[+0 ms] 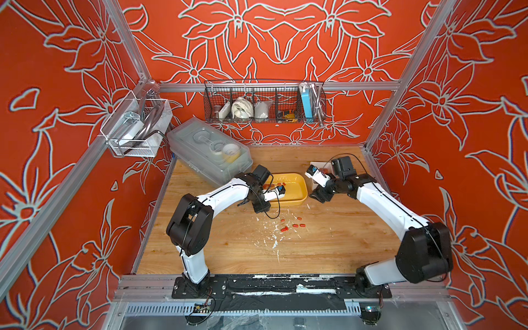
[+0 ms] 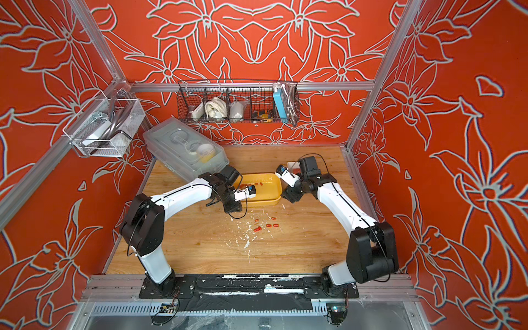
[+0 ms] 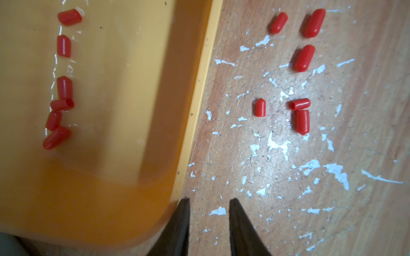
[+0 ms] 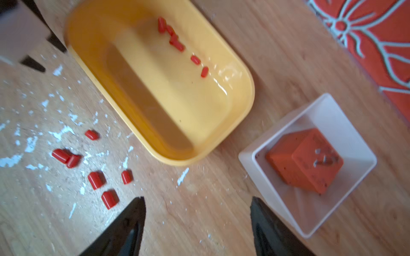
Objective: Take the screw protection sleeves out of the storage box
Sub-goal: Pick up the screw protection sleeve from the storage box.
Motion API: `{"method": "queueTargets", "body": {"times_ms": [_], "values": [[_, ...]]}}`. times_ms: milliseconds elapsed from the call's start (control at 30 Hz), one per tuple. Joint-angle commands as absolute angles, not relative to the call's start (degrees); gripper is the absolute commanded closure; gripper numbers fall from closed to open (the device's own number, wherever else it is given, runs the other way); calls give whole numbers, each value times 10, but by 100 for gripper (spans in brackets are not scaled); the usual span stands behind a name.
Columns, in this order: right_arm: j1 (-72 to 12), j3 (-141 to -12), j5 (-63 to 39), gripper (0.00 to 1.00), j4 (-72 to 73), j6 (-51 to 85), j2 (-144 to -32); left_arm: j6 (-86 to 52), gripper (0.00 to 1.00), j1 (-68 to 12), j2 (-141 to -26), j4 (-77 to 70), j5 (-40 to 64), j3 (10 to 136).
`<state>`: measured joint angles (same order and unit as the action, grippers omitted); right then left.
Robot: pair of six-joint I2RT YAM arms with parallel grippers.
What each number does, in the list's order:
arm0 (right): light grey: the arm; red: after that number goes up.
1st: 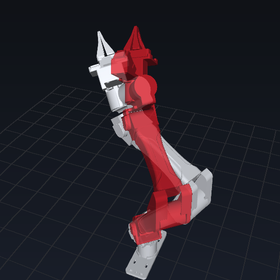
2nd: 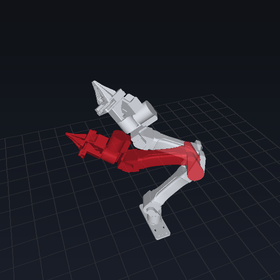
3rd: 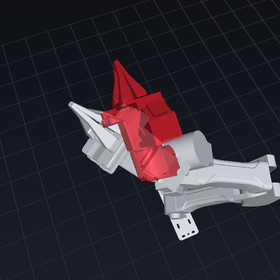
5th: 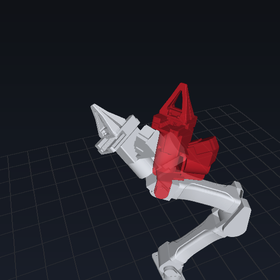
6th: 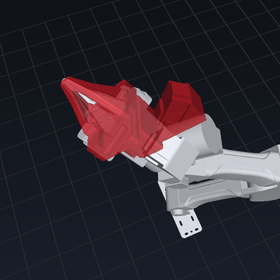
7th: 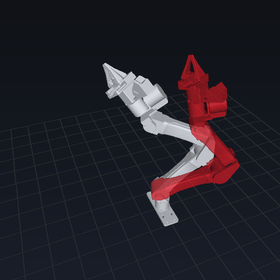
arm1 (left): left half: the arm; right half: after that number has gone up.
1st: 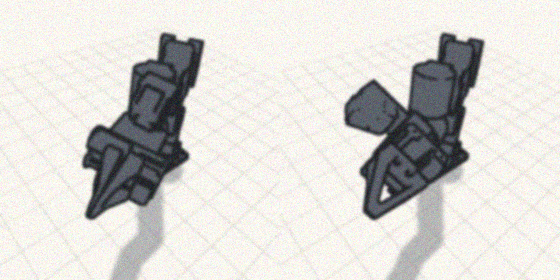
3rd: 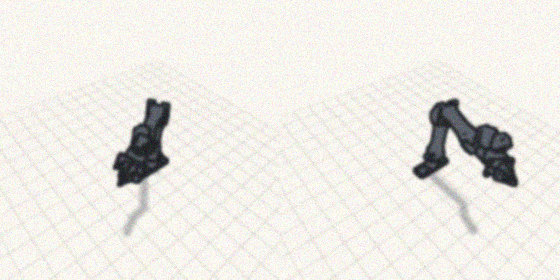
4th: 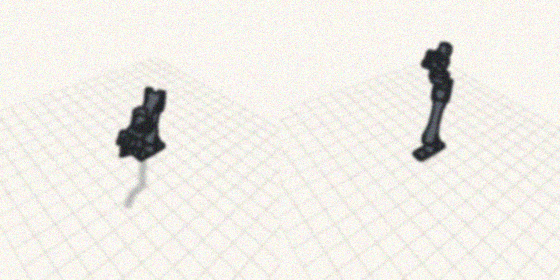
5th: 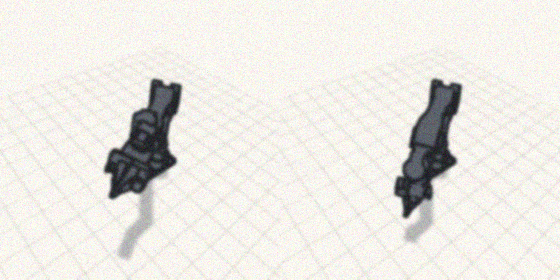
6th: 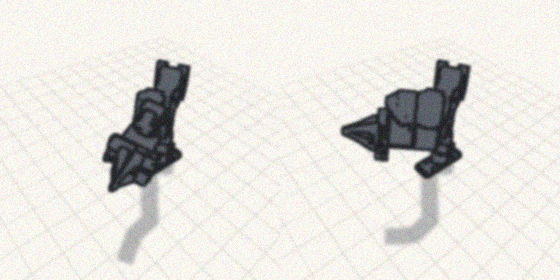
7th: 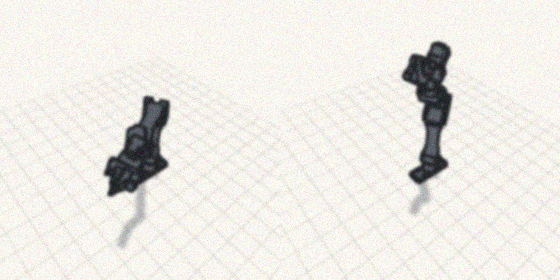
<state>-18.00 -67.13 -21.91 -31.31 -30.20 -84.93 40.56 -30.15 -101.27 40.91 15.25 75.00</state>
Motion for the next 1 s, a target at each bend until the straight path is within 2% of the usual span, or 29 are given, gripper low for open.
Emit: {"method": "queueTargets", "body": {"times_ms": [0,233,300,400,733,967], "values": [[-207,-716,-278,27,-319,-281,-895,425,65,-294,-974,486,220,764],[-270,-826,-173,34,-303,-204,-1031,404,61,-247,-914,491,260,770],[-278,-851,-156,36,-301,-193,-1071,388,54,-233,-895,450,253,757],[-283,-894,-127,38,-306,-187,-1124,365,35,-221,-876,361,204,724],[-285,-1019,-81,51,-370,-204,-1263,301,6,-212,-890,289,174,729],[-285,-1057,-82,57,-387,-199,-1302,285,3,-215,-906,271,209,728]]}}
